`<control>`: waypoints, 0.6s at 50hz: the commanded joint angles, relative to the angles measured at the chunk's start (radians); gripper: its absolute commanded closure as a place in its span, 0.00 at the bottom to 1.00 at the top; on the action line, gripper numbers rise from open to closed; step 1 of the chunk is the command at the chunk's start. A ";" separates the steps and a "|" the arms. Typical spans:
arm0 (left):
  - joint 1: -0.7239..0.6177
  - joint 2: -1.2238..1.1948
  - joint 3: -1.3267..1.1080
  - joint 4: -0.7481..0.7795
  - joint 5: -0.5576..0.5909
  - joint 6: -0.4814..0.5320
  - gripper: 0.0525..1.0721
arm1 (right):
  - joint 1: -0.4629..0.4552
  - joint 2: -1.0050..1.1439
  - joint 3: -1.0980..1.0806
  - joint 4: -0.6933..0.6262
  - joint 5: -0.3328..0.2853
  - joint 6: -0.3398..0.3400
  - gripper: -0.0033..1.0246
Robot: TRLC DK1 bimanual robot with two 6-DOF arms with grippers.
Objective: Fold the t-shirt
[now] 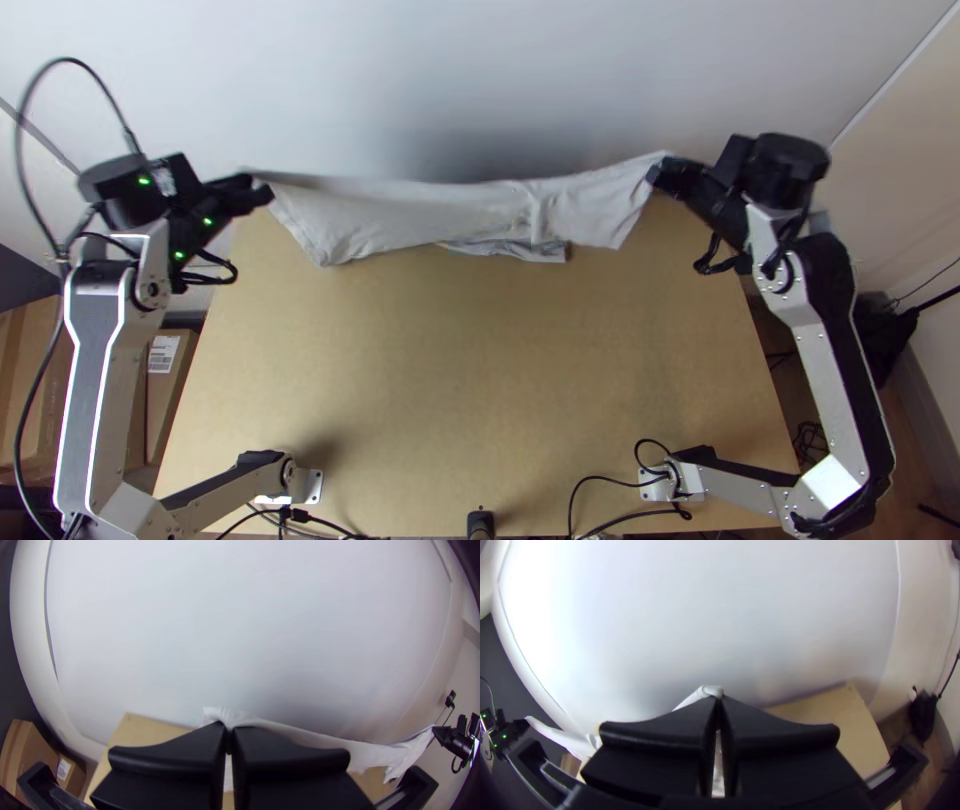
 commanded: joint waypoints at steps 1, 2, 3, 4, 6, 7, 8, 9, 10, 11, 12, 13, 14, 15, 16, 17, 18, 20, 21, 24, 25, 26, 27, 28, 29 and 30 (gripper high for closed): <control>0.017 -0.003 0.125 0.052 -0.048 -0.016 0.98 | -0.017 -0.029 0.105 0.102 0.006 -0.063 0.98; 0.017 -0.003 0.138 0.066 -0.057 -0.014 0.98 | -0.017 -0.029 0.122 0.112 0.006 -0.071 0.98; 0.017 -0.004 0.154 0.071 -0.061 -0.008 0.98 | -0.015 -0.029 0.140 0.117 0.006 -0.077 0.98; 0.017 -0.006 0.171 0.072 -0.069 -0.004 0.98 | -0.014 -0.031 0.159 0.125 0.006 -0.086 0.98; 0.021 -0.010 0.205 0.083 -0.083 0.004 0.98 | -0.012 -0.032 0.191 0.142 0.006 -0.103 0.98; 0.021 -0.015 0.214 0.094 -0.091 0.007 0.98 | -0.012 -0.034 0.208 0.145 0.006 -0.106 0.98; 0.021 -0.019 0.230 0.097 -0.094 0.010 0.98 | -0.009 -0.037 0.223 0.146 0.006 -0.106 0.98; 0.021 -0.024 0.246 0.097 -0.094 0.012 0.98 | -0.008 -0.040 0.240 0.146 0.006 -0.106 0.98; 0.021 -0.029 0.257 0.097 -0.094 0.013 0.98 | -0.006 -0.042 0.254 0.146 0.006 -0.107 0.98; 0.021 -0.035 0.271 0.097 -0.098 0.015 0.98 | -0.006 -0.045 0.272 0.146 0.006 -0.107 0.98; 0.021 -0.042 0.285 0.100 -0.104 0.016 0.98 | -0.005 -0.051 0.287 0.145 0.006 -0.107 0.98; 0.021 -0.049 0.297 0.101 -0.109 0.019 0.98 | 0.000 -0.060 0.295 0.145 0.006 -0.109 0.98; 0.021 -0.059 0.308 0.104 -0.109 0.021 0.98 | 0.005 -0.072 0.301 0.146 0.005 -0.114 0.98; 0.021 -0.070 0.315 0.109 -0.112 0.022 0.98 | 0.014 -0.081 0.306 0.146 0.005 -0.121 0.98; 0.021 -0.081 0.319 0.118 -0.118 0.022 0.98 | 0.025 -0.094 0.313 0.146 0.006 -0.129 0.98; 0.021 -0.095 0.322 0.124 -0.124 0.024 0.98 | 0.034 -0.104 0.320 0.145 0.005 -0.132 0.98; 0.020 -0.108 0.323 0.127 -0.124 0.027 0.98 | 0.043 -0.118 0.323 0.145 0.005 -0.134 0.98; 0.018 -0.141 0.326 0.136 -0.124 0.035 0.98 | 0.063 -0.150 0.324 0.145 0.005 -0.134 0.98; 0.018 -0.157 0.328 0.141 -0.124 0.035 0.98 | 0.075 -0.164 0.324 0.145 0.005 -0.137 0.98; 0.015 -0.213 0.329 0.146 -0.121 0.035 0.98 | 0.094 -0.209 0.330 0.128 0.005 -0.138 0.98; 0.015 -0.230 0.331 0.147 -0.121 0.035 0.98 | 0.097 -0.224 0.330 0.120 0.005 -0.138 0.98; 0.017 -0.246 0.331 0.152 -0.124 0.033 0.98 | 0.098 -0.238 0.330 0.117 0.003 -0.137 0.98; 0.017 -0.263 0.331 0.152 -0.121 0.030 0.98 | 0.098 -0.252 0.330 0.111 0.002 -0.135 0.98; 0.015 -0.283 0.331 0.152 -0.121 0.027 0.98 | 0.098 -0.262 0.330 0.103 -0.003 -0.132 0.98; 0.017 -0.300 0.331 0.150 -0.121 0.025 0.98 | 0.098 -0.275 0.330 0.092 -0.006 -0.129 0.98; 0.017 -0.319 0.329 0.147 -0.124 0.025 0.98 | 0.098 -0.285 0.330 0.085 -0.010 -0.126 0.98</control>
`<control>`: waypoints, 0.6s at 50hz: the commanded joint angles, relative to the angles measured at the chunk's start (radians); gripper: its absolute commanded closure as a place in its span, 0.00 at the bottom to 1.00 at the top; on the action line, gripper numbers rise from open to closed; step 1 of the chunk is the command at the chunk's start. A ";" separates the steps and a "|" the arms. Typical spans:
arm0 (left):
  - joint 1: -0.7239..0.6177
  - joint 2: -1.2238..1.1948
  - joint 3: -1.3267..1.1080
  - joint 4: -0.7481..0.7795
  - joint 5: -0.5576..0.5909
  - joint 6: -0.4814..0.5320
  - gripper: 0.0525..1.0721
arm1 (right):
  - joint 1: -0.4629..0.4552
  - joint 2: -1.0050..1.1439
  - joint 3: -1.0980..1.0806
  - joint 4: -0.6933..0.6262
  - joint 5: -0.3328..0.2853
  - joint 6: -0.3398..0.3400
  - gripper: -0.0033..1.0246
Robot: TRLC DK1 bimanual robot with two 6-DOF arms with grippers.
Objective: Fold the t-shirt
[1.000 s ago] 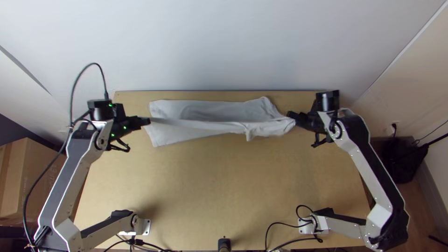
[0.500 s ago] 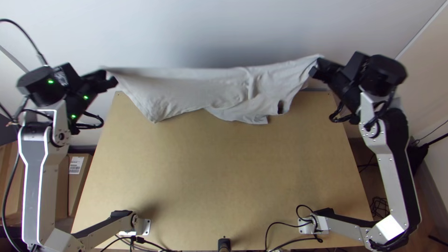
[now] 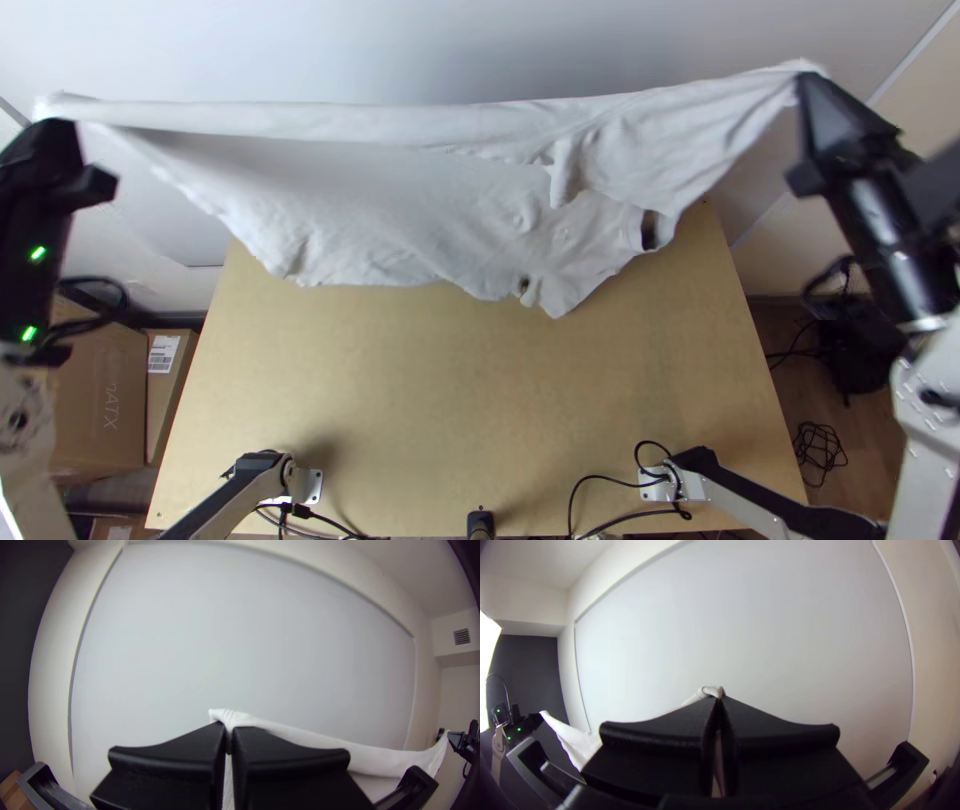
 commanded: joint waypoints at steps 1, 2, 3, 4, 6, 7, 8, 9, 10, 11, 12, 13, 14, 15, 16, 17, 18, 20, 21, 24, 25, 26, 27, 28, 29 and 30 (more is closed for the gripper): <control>0.012 -0.123 0.045 0.030 -0.024 0.002 0.98 | 0.005 -0.091 0.039 -0.016 0.003 0.000 0.98; 0.012 -0.139 0.044 0.026 -0.024 0.000 0.98 | 0.005 -0.099 0.039 -0.022 0.003 0.002 0.98; 0.012 -0.152 0.044 0.018 -0.021 -0.001 0.98 | 0.005 -0.108 0.039 -0.026 0.003 0.003 0.98; 0.012 -0.165 0.044 0.011 -0.021 -0.004 0.98 | 0.005 -0.117 0.039 -0.029 0.003 0.003 0.98; 0.012 -0.189 0.042 -0.006 -0.021 -0.011 0.98 | 0.006 -0.132 0.040 -0.037 0.000 0.003 0.98; 0.012 -0.200 0.044 -0.016 -0.021 -0.012 0.98 | 0.006 -0.137 0.043 -0.040 -0.003 0.003 0.98; 0.012 -0.209 0.042 -0.022 -0.021 -0.015 0.98 | 0.006 -0.142 0.048 -0.045 -0.006 0.003 0.98; 0.012 -0.215 0.044 -0.032 -0.021 -0.018 0.98 | 0.006 -0.145 0.053 -0.052 -0.008 0.003 0.98; 0.012 -0.222 0.042 -0.039 -0.021 -0.018 0.98 | 0.006 -0.146 0.056 -0.057 -0.009 0.005 0.98; 0.012 -0.229 0.042 -0.045 -0.021 -0.020 0.98 | 0.006 -0.148 0.060 -0.063 -0.014 0.005 0.98; 0.013 -0.234 0.040 -0.051 -0.021 -0.023 0.98 | 0.006 -0.149 0.065 -0.071 -0.014 0.005 0.98; 0.012 -0.238 0.040 -0.062 -0.021 -0.023 0.98 | 0.006 -0.149 0.068 -0.077 -0.015 0.005 0.98; 0.012 -0.243 0.039 -0.069 -0.019 -0.024 0.98 | 0.006 -0.149 0.071 -0.082 -0.017 0.005 0.98; 0.012 -0.246 0.034 -0.074 -0.019 -0.024 0.98 | 0.006 -0.149 0.071 -0.083 -0.020 0.005 0.98; 0.013 -0.249 0.027 -0.077 -0.019 -0.026 0.98 | 0.006 -0.149 0.071 -0.086 -0.023 0.005 0.98; 0.012 -0.252 0.021 -0.082 -0.018 -0.026 0.98 | 0.006 -0.149 0.071 -0.088 -0.023 0.005 0.98; 0.012 -0.255 0.010 -0.085 -0.015 -0.027 0.98 | 0.008 -0.148 0.070 -0.092 -0.025 0.005 0.98; 0.013 -0.263 -0.016 -0.085 -0.013 -0.029 0.98 | 0.011 -0.146 0.062 -0.097 -0.029 0.005 0.98; 0.013 -0.268 -0.032 -0.085 -0.013 -0.032 0.98 | 0.012 -0.145 0.056 -0.097 -0.034 0.005 0.98; 0.012 -0.283 -0.090 -0.085 -0.006 -0.040 0.98 | 0.018 -0.140 0.027 -0.097 -0.037 0.005 0.98; 0.012 -0.287 -0.108 -0.082 -0.006 -0.043 0.98 | 0.025 -0.140 0.016 -0.097 -0.037 0.003 0.98; 0.012 -0.295 -0.131 -0.080 -0.003 -0.046 0.98 | 0.031 -0.140 -0.003 -0.094 -0.037 0.005 0.98; 0.010 -0.300 -0.153 -0.080 0.002 -0.047 0.98 | 0.037 -0.140 -0.024 -0.088 -0.035 0.005 0.98; 0.010 -0.309 -0.179 -0.080 0.007 -0.047 0.98 | 0.040 -0.142 -0.049 -0.080 -0.035 0.005 0.98; 0.010 -0.320 -0.207 -0.075 0.008 -0.047 0.98 | 0.043 -0.146 -0.072 -0.072 -0.035 0.009 0.98; 0.010 -0.329 -0.230 -0.072 0.011 -0.050 0.98 | 0.046 -0.151 -0.104 -0.062 -0.037 0.025 0.98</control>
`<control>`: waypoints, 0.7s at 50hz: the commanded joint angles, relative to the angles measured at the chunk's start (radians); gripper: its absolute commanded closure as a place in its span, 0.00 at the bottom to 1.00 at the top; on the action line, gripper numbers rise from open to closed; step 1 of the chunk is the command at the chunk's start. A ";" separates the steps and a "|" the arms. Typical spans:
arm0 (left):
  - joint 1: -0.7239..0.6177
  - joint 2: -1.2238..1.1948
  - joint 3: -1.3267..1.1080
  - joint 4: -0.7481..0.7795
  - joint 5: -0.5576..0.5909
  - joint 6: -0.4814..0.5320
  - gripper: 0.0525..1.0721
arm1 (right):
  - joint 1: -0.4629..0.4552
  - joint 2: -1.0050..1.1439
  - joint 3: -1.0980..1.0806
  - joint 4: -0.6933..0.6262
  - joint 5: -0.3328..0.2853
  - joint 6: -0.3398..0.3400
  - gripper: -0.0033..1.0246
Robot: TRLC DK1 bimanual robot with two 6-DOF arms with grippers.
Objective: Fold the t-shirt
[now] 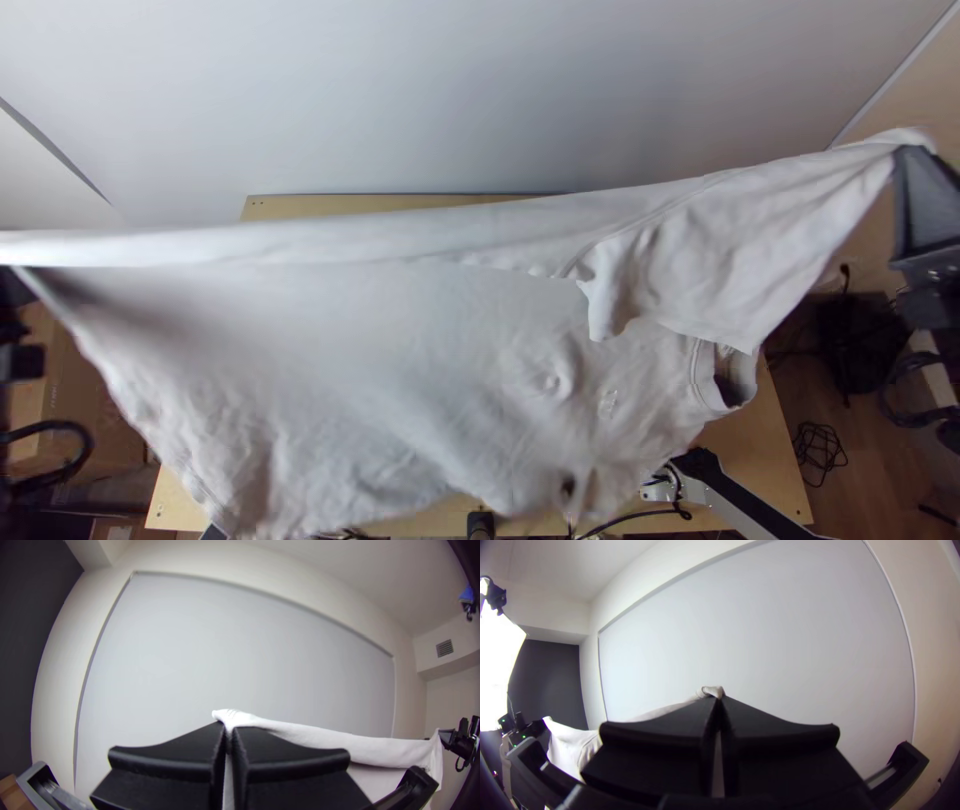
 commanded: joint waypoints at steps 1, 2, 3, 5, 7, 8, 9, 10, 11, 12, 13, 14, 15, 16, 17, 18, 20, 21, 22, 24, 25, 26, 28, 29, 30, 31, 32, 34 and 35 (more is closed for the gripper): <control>0.009 -0.050 -0.117 0.005 0.016 -0.035 0.98 | 0.019 -0.010 -0.129 0.043 0.015 0.035 0.98; 0.009 -0.058 -0.142 -0.001 0.033 -0.043 0.98 | 0.028 -0.016 -0.165 0.050 0.016 0.039 0.98; 0.009 -0.065 -0.166 -0.004 0.039 -0.046 0.98 | 0.036 -0.024 -0.200 0.056 0.015 0.041 0.98; 0.009 -0.090 -0.238 -0.002 0.048 -0.047 0.98 | 0.050 -0.047 -0.291 0.076 0.015 0.059 0.98; 0.003 -0.113 -0.310 -0.005 0.070 -0.055 0.98 | 0.057 -0.073 -0.390 0.098 0.015 0.068 0.98; 0.002 -0.125 -0.350 -0.002 0.071 -0.057 0.98 | 0.059 -0.085 -0.441 0.110 0.015 0.068 0.98; 0.002 -0.136 -0.382 -0.002 0.071 -0.057 0.98 | 0.060 -0.096 -0.490 0.124 0.013 0.073 0.98; 0.002 -0.147 -0.421 -0.005 0.088 -0.058 0.98 | 0.064 -0.106 -0.538 0.141 0.012 0.084 0.98; 0.000 -0.154 -0.458 -0.010 0.111 -0.060 0.98 | 0.065 -0.117 -0.585 0.153 0.010 0.087 0.98; -0.002 -0.167 -0.498 -0.005 0.114 -0.061 0.98 | 0.068 -0.125 -0.630 0.164 0.007 0.087 0.98; 0.000 -0.177 -0.537 0.002 0.117 -0.061 0.98 | 0.071 -0.132 -0.673 0.173 0.004 0.088 0.98; -0.002 -0.187 -0.570 0.004 0.123 -0.061 0.98 | 0.071 -0.137 -0.715 0.185 0.001 0.090 0.98; -0.006 -0.194 -0.613 0.002 0.156 -0.061 0.98 | 0.071 -0.140 -0.752 0.198 0.000 0.096 0.98; -0.011 -0.202 -0.652 0.004 0.169 -0.057 0.98 | 0.070 -0.143 -0.789 0.210 -0.003 0.099 0.98; -0.015 -0.208 -0.691 0.016 0.169 -0.051 0.98 | 0.070 -0.145 -0.824 0.222 -0.010 0.105 0.98; -0.015 -0.214 -0.731 0.035 0.171 -0.043 0.98 | 0.068 -0.145 -0.858 0.239 -0.013 0.108 0.98; -0.020 -0.217 -0.794 0.055 0.188 -0.029 0.98 | 0.067 -0.146 -0.913 0.273 -0.016 0.114 0.98; -0.028 -0.216 -0.821 0.068 0.186 -0.015 0.98 | 0.067 -0.145 -0.941 0.293 -0.019 0.114 0.98; -0.032 -0.214 -0.850 0.091 0.186 -0.006 0.98 | 0.065 -0.142 -0.966 0.313 -0.023 0.116 0.98; -0.037 -0.203 -0.895 0.122 0.186 0.008 0.98 | 0.064 -0.128 -1.005 0.352 -0.026 0.123 0.98; -0.040 -0.188 -0.915 0.131 0.185 0.022 0.98 | 0.062 -0.116 -1.021 0.369 -0.026 0.131 0.98; -0.043 -0.176 -0.930 0.144 0.185 0.032 0.98 | 0.062 -0.105 -1.030 0.379 -0.028 0.139 0.98; -0.043 -0.150 -0.961 0.179 0.185 0.042 0.98 | 0.059 -0.077 -1.050 0.406 -0.033 0.145 0.98; -0.044 -0.133 -0.975 0.190 0.186 0.049 0.98 | 0.056 -0.063 -1.058 0.421 -0.033 0.150 0.98; -0.049 -0.113 -0.988 0.203 0.185 0.068 0.98 | 0.053 -0.051 -1.065 0.438 -0.033 0.153 0.98; -0.052 -0.095 -1.002 0.222 0.185 0.077 0.98 | 0.050 -0.039 -1.073 0.454 -0.033 0.157 0.98; -0.054 -0.079 -1.014 0.245 0.185 0.078 0.98 | 0.050 -0.025 -1.079 0.469 -0.033 0.160 0.98; -0.055 -0.044 -1.034 0.279 0.188 0.080 0.98 | 0.042 0.004 -1.090 0.500 -0.033 0.160 0.98; -0.060 -0.021 -1.044 0.295 0.186 0.086 0.98 | 0.036 0.018 -1.094 0.510 -0.033 0.160 0.98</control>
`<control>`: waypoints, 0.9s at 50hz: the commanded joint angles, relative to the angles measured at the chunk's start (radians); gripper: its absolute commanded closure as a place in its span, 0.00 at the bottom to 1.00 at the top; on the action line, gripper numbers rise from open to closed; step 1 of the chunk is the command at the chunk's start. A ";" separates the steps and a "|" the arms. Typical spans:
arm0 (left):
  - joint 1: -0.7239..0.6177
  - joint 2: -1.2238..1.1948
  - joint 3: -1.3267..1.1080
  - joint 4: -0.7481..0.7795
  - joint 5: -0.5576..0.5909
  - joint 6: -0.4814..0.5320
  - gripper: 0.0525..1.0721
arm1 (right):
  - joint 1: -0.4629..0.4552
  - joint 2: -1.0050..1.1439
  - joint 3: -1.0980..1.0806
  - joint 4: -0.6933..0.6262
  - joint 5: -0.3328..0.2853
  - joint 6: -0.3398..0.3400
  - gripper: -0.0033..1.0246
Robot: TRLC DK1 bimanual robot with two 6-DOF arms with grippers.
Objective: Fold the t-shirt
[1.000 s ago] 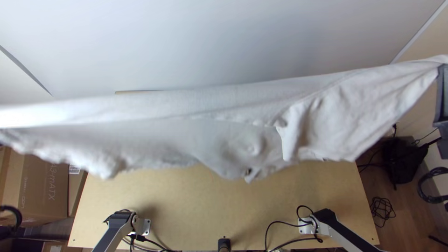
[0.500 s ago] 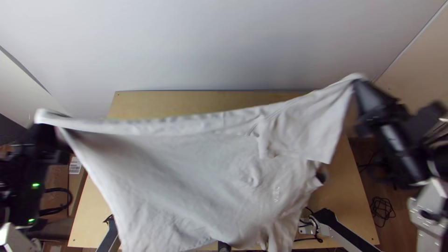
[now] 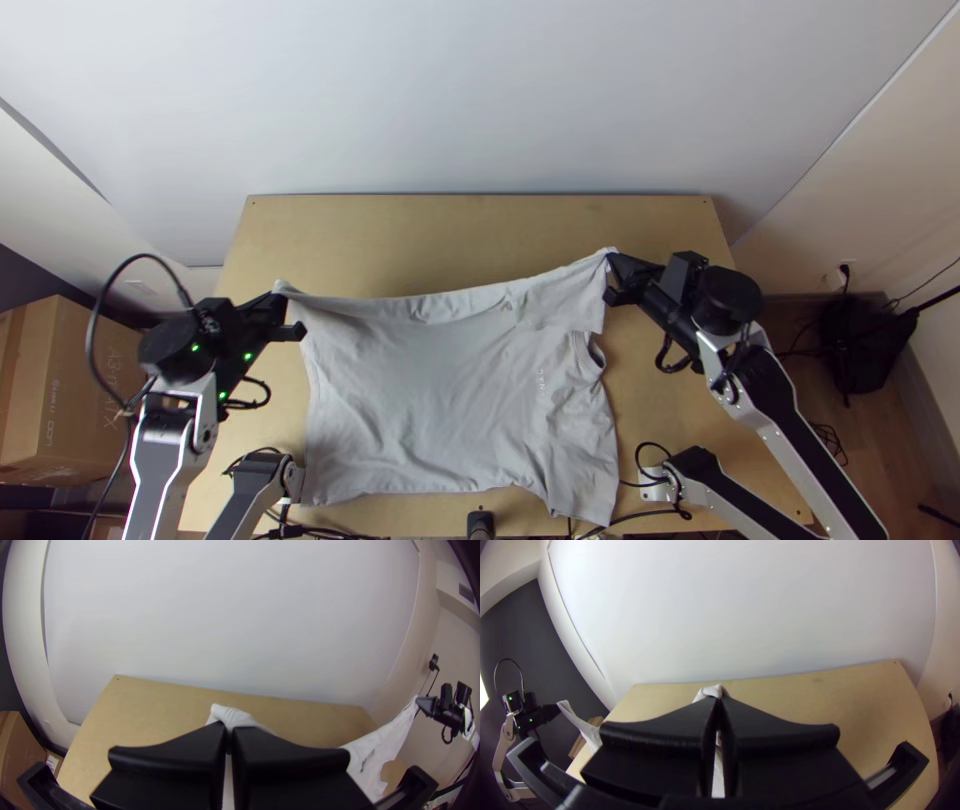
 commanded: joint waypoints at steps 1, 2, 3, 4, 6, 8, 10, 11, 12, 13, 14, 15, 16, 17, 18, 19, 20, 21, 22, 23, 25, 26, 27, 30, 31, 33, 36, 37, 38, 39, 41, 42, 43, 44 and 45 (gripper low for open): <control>-0.018 0.089 -0.053 0.101 0.005 0.040 0.98 | -0.025 0.068 -0.028 0.083 -0.001 0.029 0.98; -0.019 0.111 -0.062 0.122 0.003 0.040 0.98 | -0.030 0.084 -0.030 0.093 -0.002 0.033 0.98; -0.018 0.131 -0.066 0.141 0.005 0.040 0.98 | -0.034 0.101 -0.033 0.104 -0.005 0.036 0.98; -0.019 0.152 -0.069 0.158 0.005 0.040 0.98 | -0.041 0.117 -0.034 0.118 -0.007 0.034 0.98; -0.024 0.197 -0.073 0.191 0.003 0.042 0.98 | -0.054 0.146 -0.039 0.144 -0.008 0.036 0.98; -0.024 0.240 -0.069 0.222 0.005 0.040 0.98 | -0.067 0.178 -0.040 0.167 -0.019 0.036 0.98; -0.026 0.286 -0.068 0.251 0.003 0.042 0.98 | -0.077 0.210 -0.045 0.196 -0.020 0.036 0.98; -0.027 0.309 -0.068 0.271 0.003 0.042 0.98 | -0.087 0.227 -0.045 0.210 -0.025 0.036 0.98; -0.026 0.330 -0.068 0.288 0.003 0.042 0.98 | -0.096 0.241 -0.043 0.221 -0.030 0.036 0.98; -0.024 0.353 -0.065 0.303 0.003 0.040 0.98 | -0.102 0.256 -0.043 0.230 -0.033 0.036 0.98; -0.024 0.376 -0.063 0.317 0.003 0.042 0.98 | -0.110 0.273 -0.042 0.241 -0.037 0.036 0.98; -0.022 0.404 -0.060 0.334 0.002 0.042 0.98 | -0.117 0.292 -0.040 0.253 -0.040 0.034 0.98; -0.018 0.428 -0.054 0.349 0.002 0.043 0.98 | -0.128 0.310 -0.039 0.264 -0.044 0.034 0.98; -0.010 0.453 -0.048 0.363 0.003 0.045 0.98 | -0.137 0.325 -0.036 0.273 -0.047 0.036 0.98; -0.003 0.481 -0.040 0.374 0.003 0.045 0.98 | -0.148 0.344 -0.030 0.280 -0.054 0.036 0.98; -0.001 0.507 -0.031 0.383 0.003 0.045 0.98 | -0.156 0.361 -0.025 0.285 -0.059 0.034 0.98; -0.001 0.534 -0.020 0.389 0.003 0.048 0.98 | -0.165 0.380 -0.019 0.293 -0.060 0.034 0.98; 0.004 0.560 -0.008 0.395 0.003 0.053 0.98 | -0.179 0.402 -0.013 0.302 -0.067 0.033 0.98; 0.010 0.588 0.003 0.403 0.003 0.054 0.98 | -0.189 0.420 -0.005 0.310 -0.071 0.033 0.98; 0.017 0.613 0.016 0.409 0.005 0.056 0.98 | -0.200 0.439 0.003 0.316 -0.077 0.033 0.98; 0.020 0.665 0.041 0.417 0.005 0.056 0.98 | -0.215 0.476 0.021 0.325 -0.085 0.031 0.98; 0.022 0.686 0.053 0.422 0.005 0.057 0.98 | -0.225 0.497 0.032 0.331 -0.088 0.031 0.98; 0.025 0.708 0.067 0.422 0.005 0.056 0.98 | -0.231 0.517 0.042 0.333 -0.091 0.029 0.98; 0.027 0.783 0.116 0.422 0.008 0.056 0.98 | -0.245 0.575 0.076 0.339 -0.093 0.029 0.98; 0.028 0.804 0.131 0.423 0.008 0.057 0.98 | -0.248 0.592 0.085 0.343 -0.094 0.029 0.98; 0.028 0.846 0.162 0.425 0.008 0.056 0.98 | -0.249 0.631 0.107 0.356 -0.094 0.031 0.98; 0.028 0.905 0.211 0.431 0.008 0.054 0.98 | -0.251 0.683 0.138 0.372 -0.094 0.034 0.98; 0.028 0.924 0.227 0.431 0.008 0.054 0.98 | -0.251 0.698 0.148 0.375 -0.094 0.036 0.98; 0.028 0.939 0.240 0.432 0.008 0.054 0.98 | -0.251 0.715 0.162 0.379 -0.094 0.036 0.98; 0.028 0.955 0.253 0.435 0.008 0.054 0.98 | -0.251 0.730 0.173 0.382 -0.094 0.036 0.98; 0.028 0.990 0.286 0.440 0.008 0.054 0.98 | -0.251 0.761 0.200 0.382 -0.094 0.037 0.98; 0.028 1.008 0.303 0.440 0.008 0.054 0.98 | -0.254 0.775 0.216 0.382 -0.094 0.037 0.98; 0.030 1.024 0.317 0.440 0.008 0.054 0.98 | -0.254 0.789 0.230 0.382 -0.094 0.042 0.98; 0.031 1.042 0.335 0.440 0.008 0.054 0.98 | -0.255 0.804 0.245 0.382 -0.094 0.043 0.98; 0.034 1.057 0.352 0.440 0.008 0.054 0.98 | -0.258 0.818 0.259 0.382 -0.094 0.043 0.98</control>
